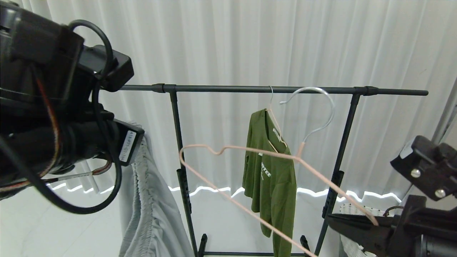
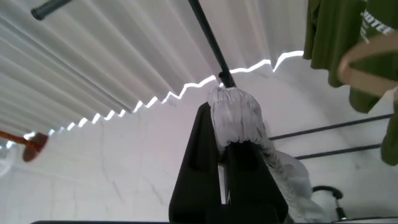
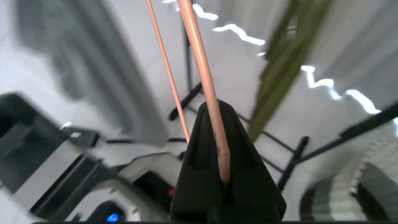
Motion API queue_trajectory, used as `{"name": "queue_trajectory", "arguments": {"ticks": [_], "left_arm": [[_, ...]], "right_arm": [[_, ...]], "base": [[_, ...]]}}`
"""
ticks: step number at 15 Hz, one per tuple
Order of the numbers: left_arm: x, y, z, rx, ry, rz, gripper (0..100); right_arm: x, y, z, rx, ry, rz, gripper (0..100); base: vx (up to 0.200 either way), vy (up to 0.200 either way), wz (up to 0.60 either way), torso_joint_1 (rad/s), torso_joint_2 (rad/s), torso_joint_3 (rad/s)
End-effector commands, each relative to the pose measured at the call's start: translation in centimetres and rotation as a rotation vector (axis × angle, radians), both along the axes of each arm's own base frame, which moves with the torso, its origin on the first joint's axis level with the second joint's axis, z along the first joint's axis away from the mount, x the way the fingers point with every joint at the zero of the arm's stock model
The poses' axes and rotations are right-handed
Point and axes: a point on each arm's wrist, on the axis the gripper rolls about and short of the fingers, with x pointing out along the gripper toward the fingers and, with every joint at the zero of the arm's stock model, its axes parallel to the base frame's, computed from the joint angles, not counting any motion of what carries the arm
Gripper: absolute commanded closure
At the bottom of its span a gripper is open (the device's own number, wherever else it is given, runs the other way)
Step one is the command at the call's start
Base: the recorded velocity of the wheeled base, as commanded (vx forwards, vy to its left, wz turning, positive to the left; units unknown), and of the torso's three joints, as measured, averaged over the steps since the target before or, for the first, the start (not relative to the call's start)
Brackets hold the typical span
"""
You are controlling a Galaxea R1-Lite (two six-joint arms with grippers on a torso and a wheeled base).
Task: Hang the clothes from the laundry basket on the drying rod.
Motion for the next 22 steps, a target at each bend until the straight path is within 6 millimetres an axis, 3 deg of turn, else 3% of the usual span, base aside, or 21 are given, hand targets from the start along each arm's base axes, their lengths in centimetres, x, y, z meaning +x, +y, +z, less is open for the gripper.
{"name": "queue_trajectory", "arguments": {"ticks": [1, 13, 19, 22], "left_arm": [[2.4, -0.9, -1.2, 0.013, 0.045, 0.041, 100], [4.0, 0.2, -1.9, 0.023, 0.064, 0.123, 100], [3.0, 0.1, -1.7, 0.023, 0.058, 0.095, 100], [2.7, -0.3, -1.7, 0.017, 0.058, 0.077, 100]], "right_arm": [[-1.1, 1.8, -1.0, -0.037, 0.028, 0.071, 100], [-1.8, 3.2, -1.1, -0.043, 0.039, 0.116, 100], [2.4, 5.5, -2.3, 0.014, 0.05, -0.054, 100], [2.6, 5.9, -2.0, 0.058, 0.035, -0.056, 100]], "base": [[0.0, 0.0, 0.0, 0.0, 0.0, 0.0], [0.0, 0.0, 0.0, 0.0, 0.0, 0.0], [0.0, 0.0, 0.0, 0.0, 0.0, 0.0], [0.0, 0.0, 0.0, 0.0, 0.0, 0.0]]}}
